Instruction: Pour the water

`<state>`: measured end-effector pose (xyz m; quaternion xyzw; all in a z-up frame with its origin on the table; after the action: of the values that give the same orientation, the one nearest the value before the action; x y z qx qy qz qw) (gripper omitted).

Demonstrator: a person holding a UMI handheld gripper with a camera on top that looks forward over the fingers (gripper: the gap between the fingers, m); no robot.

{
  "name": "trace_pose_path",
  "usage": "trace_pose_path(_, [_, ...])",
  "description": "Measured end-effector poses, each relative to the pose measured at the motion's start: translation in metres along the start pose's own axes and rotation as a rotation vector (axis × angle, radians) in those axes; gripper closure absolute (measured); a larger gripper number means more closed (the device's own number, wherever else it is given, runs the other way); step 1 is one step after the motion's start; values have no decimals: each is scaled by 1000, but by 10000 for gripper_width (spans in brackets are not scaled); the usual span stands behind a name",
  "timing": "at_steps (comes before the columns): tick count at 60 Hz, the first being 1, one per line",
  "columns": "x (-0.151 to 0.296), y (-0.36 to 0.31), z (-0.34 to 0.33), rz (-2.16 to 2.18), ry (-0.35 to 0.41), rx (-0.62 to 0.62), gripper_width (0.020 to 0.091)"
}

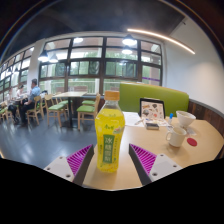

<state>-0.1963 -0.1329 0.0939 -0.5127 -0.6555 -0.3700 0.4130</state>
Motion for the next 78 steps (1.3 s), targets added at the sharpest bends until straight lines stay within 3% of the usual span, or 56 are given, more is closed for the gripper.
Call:
trace_pose_path(10, [15, -8, 47, -7, -6, -60, 320])
trace_pose_path(14, [19, -14, 57, -10, -9, -55, 676])
trace_pose_path(25, [25, -24, 69, -113, 38, -23, 827])
trace_pose_path(36, [24, -12, 77, -109, 43, -16, 829])
trace_pose_path(45, [33, 12, 88, 14, 3, 55, 828])
trace_pose_path(49, [50, 30, 95, 135, 21, 107, 828])
trace_pose_path(55, [87, 58, 79, 465, 52, 180, 830])
trace_pose_path(61, [106, 113, 105, 860, 125, 292, 830])
trace_pose_path(66, [117, 142, 90, 1221, 141, 386, 829])
trace_pose_path(68, [108, 164, 117, 1346, 152, 441, 830])
trace_pose_path(71, [111, 162, 103, 1541, 147, 479, 830])
trace_pose_path(73, [104, 181, 138, 1611, 148, 534, 831])
trace_pose_path(78, [99, 185, 123, 1788, 142, 579, 828])
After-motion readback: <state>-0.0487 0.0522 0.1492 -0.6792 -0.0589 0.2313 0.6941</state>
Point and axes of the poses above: the point between the fingertips, and its own axes, seen from behind it with the camera up: y to the right, x up, z forward, the way the camera looks, the point moved 5 cm from there along -z, backward, against the way the camera looks, and after that the axes turned 6 degrees about -y, right-handed, at the moved point
